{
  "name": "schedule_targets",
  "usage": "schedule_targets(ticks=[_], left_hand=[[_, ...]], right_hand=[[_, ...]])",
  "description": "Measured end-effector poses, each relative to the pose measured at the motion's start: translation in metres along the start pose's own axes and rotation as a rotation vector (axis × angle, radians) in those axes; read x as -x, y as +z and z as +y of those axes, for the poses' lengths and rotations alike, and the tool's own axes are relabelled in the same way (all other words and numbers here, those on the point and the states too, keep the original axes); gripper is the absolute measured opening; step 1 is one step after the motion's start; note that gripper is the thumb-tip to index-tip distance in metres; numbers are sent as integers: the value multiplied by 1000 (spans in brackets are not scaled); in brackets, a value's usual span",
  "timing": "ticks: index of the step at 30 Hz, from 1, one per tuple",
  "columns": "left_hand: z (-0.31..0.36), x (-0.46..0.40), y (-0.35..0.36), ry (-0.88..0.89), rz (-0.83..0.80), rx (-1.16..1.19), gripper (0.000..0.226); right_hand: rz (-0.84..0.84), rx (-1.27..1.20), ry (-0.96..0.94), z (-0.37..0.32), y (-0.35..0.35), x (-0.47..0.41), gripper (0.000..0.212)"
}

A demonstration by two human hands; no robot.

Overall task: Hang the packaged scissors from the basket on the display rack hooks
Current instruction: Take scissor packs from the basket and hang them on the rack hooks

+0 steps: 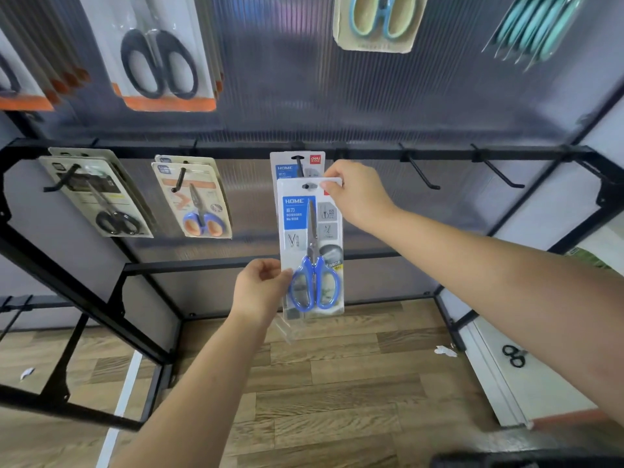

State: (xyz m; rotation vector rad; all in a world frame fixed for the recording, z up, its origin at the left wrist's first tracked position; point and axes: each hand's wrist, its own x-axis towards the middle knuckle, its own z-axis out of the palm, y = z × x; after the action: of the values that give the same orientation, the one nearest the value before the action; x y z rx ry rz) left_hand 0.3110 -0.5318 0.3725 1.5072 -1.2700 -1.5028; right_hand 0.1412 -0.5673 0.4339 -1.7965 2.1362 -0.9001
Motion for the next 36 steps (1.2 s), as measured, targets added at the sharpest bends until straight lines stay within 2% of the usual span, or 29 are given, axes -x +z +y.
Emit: schedule_targets(ticks=[8,11,14,17,19,25,31,36], left_hand=[[3,-4,-2,20,-16,-39,41],[4,-7,-3,35,-3,-40,43],[3,-10,-5,64,6,-89,45],[3,-14,-9,154,35,-266,48],[7,-15,-11,233,59,-409,48],[18,-10,-20,471,84,-854,48],[3,15,-7,532,-31,-1070,50],[-28,59,27,552,-257,-1194,48]], right_hand=[[27,131,-35,-5,9,-11,19],[26,281,-48,-9,16,-20,11],[7,424,-44,-13,17,-25,18],[-17,548,-76,-10,22,-21,51],[-36,620,-134,-7,27,-13,66],[5,675,-182,5,32,28,67],[20,735,-194,27,31,100,74],[-31,674,24,78,35,190,76]])
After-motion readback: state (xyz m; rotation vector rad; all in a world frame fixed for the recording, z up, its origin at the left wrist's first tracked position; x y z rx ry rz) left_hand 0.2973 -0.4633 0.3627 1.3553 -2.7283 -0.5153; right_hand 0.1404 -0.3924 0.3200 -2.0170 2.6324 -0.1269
